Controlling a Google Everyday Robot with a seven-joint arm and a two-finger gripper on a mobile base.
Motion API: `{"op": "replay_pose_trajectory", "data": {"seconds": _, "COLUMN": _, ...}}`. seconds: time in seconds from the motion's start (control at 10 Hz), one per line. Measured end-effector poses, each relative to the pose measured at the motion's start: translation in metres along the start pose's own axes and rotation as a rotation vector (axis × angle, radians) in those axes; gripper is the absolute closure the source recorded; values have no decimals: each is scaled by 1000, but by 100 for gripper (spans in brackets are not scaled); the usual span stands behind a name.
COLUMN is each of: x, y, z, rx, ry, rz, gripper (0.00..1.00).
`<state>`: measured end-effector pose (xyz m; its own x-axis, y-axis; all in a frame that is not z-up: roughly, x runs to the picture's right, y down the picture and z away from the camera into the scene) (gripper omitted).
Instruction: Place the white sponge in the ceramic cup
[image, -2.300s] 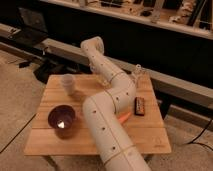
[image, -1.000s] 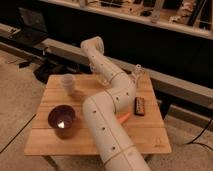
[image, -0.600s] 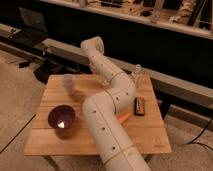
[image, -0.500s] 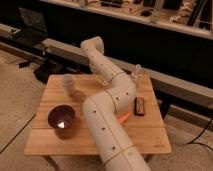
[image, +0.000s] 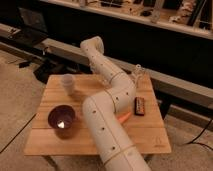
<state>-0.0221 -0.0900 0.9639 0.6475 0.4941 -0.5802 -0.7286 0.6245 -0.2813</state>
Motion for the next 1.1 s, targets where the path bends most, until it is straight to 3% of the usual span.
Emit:
{"op": "replay_pose_trajectory", "data": {"seconds": 0.1, "x": -12, "y": -5, "z": -18, "rx": 45, "ry": -34, "rz": -29, "gripper": 100}}
{"op": "replay_pose_trajectory", "data": {"seconds": 0.2, "x": -35, "y": -4, "z": -43, "rx": 94, "ry": -98, "rz": -76, "gripper": 100}}
{"op": "replay_pose_trajectory", "data": {"seconds": 0.4, "x": -51, "y": 1, "z": -61, "rx": 121, "ry": -140, "rz": -114, "gripper": 100}}
{"op": "replay_pose_trajectory", "data": {"seconds": 1.1, "x": -47, "y": 14, "z": -90, "rx": 116, "ry": -137, "rz": -136, "gripper": 100}}
